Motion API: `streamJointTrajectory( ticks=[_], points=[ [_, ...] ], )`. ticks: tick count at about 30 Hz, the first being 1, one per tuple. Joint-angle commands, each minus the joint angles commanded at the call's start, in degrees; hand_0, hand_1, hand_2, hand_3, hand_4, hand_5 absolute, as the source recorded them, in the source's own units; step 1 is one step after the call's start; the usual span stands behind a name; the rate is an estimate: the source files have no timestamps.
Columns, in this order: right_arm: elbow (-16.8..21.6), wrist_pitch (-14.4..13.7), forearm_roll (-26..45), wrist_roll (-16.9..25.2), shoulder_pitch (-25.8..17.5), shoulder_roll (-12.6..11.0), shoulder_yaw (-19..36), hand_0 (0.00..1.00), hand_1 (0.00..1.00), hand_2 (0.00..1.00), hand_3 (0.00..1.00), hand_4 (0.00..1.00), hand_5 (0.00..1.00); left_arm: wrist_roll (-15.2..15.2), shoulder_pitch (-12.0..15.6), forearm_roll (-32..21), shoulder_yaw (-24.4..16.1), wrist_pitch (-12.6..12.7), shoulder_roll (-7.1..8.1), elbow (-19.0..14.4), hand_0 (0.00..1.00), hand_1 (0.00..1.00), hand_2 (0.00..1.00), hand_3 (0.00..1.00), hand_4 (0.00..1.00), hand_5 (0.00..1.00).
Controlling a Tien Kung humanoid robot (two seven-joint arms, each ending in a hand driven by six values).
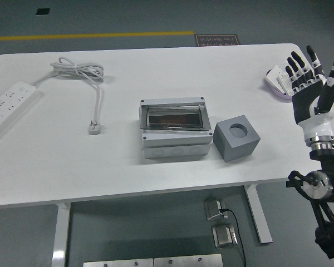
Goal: Fetch the battery,place it into the box,close the lid of the box
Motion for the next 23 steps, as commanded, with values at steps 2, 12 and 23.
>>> streamJointTrajectory(
  ticks=[2, 12, 23],
  points=[
    [0.01, 0.41, -1.52, -0.92, -0.06, -0.09, 0.25, 0.273, 0.602, 0.930, 0.998, 0.998, 0.998, 0.00, 0.01, 0.01, -0.01, 0.01, -0.02, 0.00, 0.679, 0.674, 0.658, 0.692, 0.662, 0.347],
    [-0.84, -0.82, -3.10, -4.69, 0.38, -0.02, -0.89, 0.811, 0.691, 0.805, 0.901, 0.998, 0.998, -0.08, -0.17, 0.19, -0.14, 0.02, 0.00, 0.00, 0.679, 0.676, 0.658, 0.693, 0.661, 0.343],
    [-2.02, -11.05, -8.98, -2.89, 0.45, 0.19, -0.15, 0.587, 0.815, 0.998, 0.998, 0.998, 0.998, 0.00, -0.11, 0.32, -0.36, 0.18, -0.11, 0.00, 0.679, 0.675, 0.657, 0.694, 0.661, 0.346]
  ],
)
